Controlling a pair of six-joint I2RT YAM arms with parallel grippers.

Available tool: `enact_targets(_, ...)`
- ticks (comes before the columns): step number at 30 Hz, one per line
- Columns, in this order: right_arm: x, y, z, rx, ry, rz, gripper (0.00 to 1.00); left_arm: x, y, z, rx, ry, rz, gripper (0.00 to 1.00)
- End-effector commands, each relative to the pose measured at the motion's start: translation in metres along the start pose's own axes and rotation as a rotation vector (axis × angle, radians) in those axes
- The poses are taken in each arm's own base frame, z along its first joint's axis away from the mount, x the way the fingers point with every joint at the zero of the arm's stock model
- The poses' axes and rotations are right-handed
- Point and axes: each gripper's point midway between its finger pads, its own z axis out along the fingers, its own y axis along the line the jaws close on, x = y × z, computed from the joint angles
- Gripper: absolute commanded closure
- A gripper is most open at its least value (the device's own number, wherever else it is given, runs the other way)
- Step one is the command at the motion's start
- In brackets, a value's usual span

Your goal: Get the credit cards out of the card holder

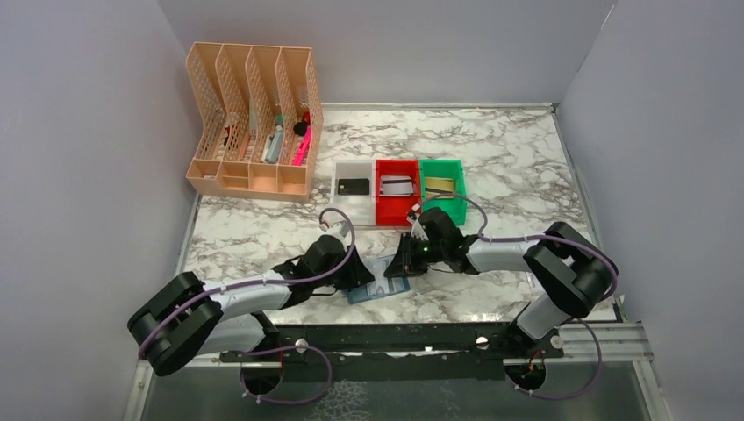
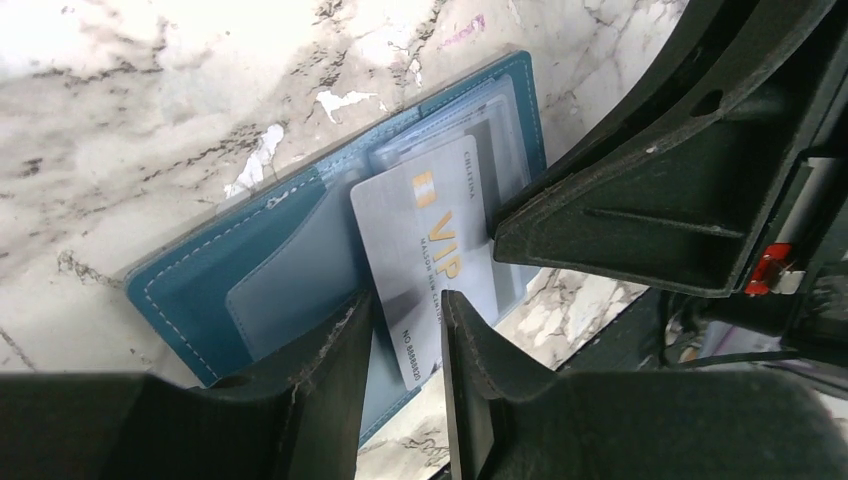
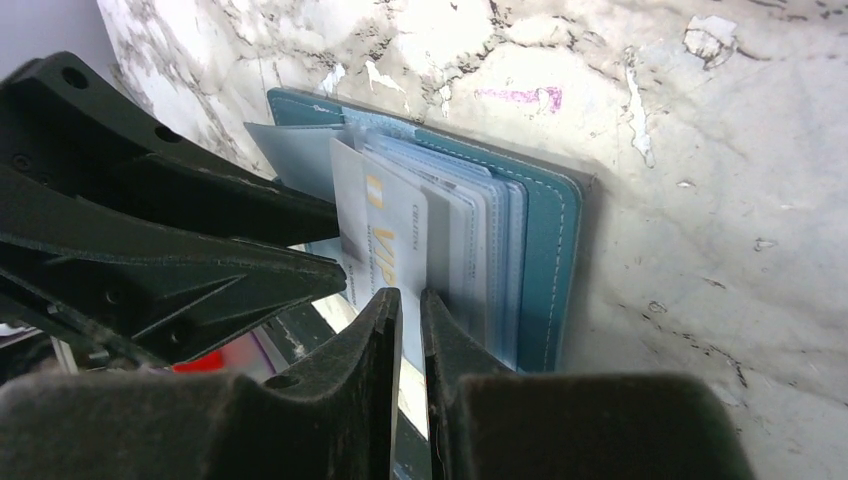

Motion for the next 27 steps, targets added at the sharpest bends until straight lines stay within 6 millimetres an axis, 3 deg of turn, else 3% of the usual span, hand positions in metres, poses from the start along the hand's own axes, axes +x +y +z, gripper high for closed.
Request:
enact_targets(1, 0.027, -0.049, 0.001, 0.168, 0.044, 0.071, 0.81, 0.02, 0.018, -0.002, -0.01, 0.018, -0.123, 0.64)
enact_targets(7, 0.028, -0.049, 0.001, 0.169, 0.04, 0.081, 0.82, 0.03, 0.028, -0.004, -0.009, 0.011, -0.188, 0.64)
enact_targets(16, 0.029, -0.045, 0.004, 0.138, 0.049, 0.089, 0.82, 0.038, 0.024, 0.002, 0.011, 0.071, -0.163, 0.62)
enact_targets(20, 0.029, -0.048, 0.004, 0.152, 0.05, 0.092, 0.82, 0.037, 0.025, 0.004, 0.007, 0.068, -0.16, 0.75)
enact_targets(27, 0.028, -0.056, 0.003, 0.199, 0.041, 0.097, 0.82, 0.032, 0.034, -0.006, -0.012, -0.005, -0.189, 0.87)
